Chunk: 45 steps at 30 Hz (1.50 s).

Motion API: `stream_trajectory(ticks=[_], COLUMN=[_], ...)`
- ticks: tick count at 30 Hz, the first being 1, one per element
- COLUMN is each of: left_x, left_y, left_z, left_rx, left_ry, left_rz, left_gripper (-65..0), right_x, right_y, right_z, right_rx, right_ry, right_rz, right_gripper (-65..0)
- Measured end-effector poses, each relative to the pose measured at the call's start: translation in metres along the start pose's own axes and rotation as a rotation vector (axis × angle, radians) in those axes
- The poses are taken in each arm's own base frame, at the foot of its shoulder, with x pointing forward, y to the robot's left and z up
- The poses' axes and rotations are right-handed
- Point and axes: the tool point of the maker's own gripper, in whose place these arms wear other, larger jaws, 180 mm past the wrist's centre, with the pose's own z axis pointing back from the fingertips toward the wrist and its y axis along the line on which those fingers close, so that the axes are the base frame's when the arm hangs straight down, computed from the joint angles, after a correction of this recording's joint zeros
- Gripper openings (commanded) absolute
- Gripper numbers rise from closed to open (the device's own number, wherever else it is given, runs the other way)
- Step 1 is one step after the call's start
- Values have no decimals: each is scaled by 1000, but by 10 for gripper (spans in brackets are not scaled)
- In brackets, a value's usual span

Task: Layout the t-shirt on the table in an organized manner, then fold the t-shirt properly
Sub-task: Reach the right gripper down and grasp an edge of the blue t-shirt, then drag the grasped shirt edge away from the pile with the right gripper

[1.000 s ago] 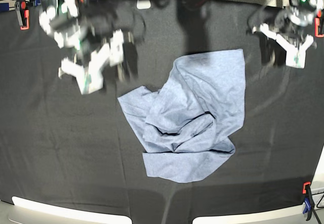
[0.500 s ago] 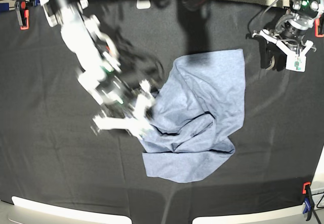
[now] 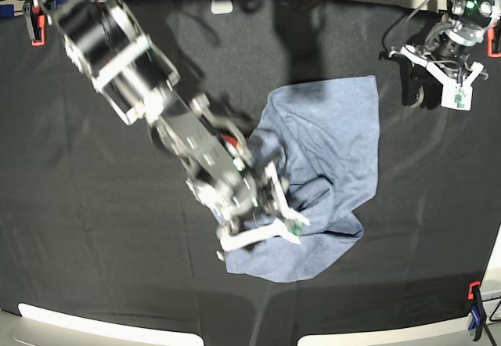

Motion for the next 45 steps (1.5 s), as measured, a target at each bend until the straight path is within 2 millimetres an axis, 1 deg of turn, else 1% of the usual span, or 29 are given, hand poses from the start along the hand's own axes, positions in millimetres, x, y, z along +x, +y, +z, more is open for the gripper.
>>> stream_trajectory(ticks=[2, 3, 5, 7, 11, 13, 15, 17, 20, 23, 24, 26, 28, 31, 34, 36, 37, 39, 42, 44, 45], left_x=[-1, -1, -1, -1, -1, -1, -2, -3, -5, -2, -1, 1, 2, 3, 3, 3, 3, 3, 3, 2, 2], left_y=[0, 0, 0, 0, 0, 0, 0, 0, 0, -4, -5, -6, -11, -15, -14, -15, -15, -15, -15, -20, -26], left_z=[0, 0, 0, 0, 0, 0, 1, 1, 2, 2, 2, 2, 2, 3, 3, 3, 3, 3, 3, 3, 4], left_rx=[0, 0, 0, 0, 0, 0, 0, 0, -1, -18, -23, -32, -58, -80, -78, -79, -79, -79, -81, -111, -143], left_ry=[6, 6, 5, 5, 5, 5, 8, 11, 16, -1, -8, -17, -21, -29, -29, -29, -29, -28, -27, -18, -20], left_rz=[1, 0, 1, 1, 1, 1, 1, 3, 2, 38, 50, 67, 63, 71, 70, 71, 71, 71, 76, 106, 118], left_gripper=[-454, -454, -454, -454, -454, -454, -454, -454, -454, -454, -454, -454, -454, -454, -454, -454, -454, -454, -454, -454, -454], right_x=[0, -2, -9, -17, -26, -31, -42, -60, -100, -137, -148, -163, -176, -202, -229, -241, -247, -259, -269, -267, -264], right_y=[4, 5, 6, 1, -24, -39, -58, -77, -104, -129, -136, -141, -142, -132, -125, -119, -115, -100, -81, -68, -60], right_z=[-4, -6, -6, -5, 1, 8, 16, 24, 37, 54, 60, 69, 74, 84, 102, 116, 123, 136, 155, 165, 170], right_rx=[44, 51, 62, 55, -9, -57, -93, -120, -165, -214, -226, -204, -177, -161, -184, -203, -210, -211, -216, -205, -189], right_ry=[26, 42, 88, 141, 228, 283, 338, 386, 451, 504, 521, 537, 544, 579, 613, 621, 625, 634, 627, 586, 560], right_rz=[28, 26, 17, 19, 3, -22, -72, -140, -255, -366, -399, -470, -476, -475, -460, -441, -432, -421, -442, -489, -513], right_gripper=[-372, -410, -518, -643, -650, -650, -650, -650, -650, -650, -650, -650, -650, -650, -650, -650, -650, -650, -650, -650, -650])
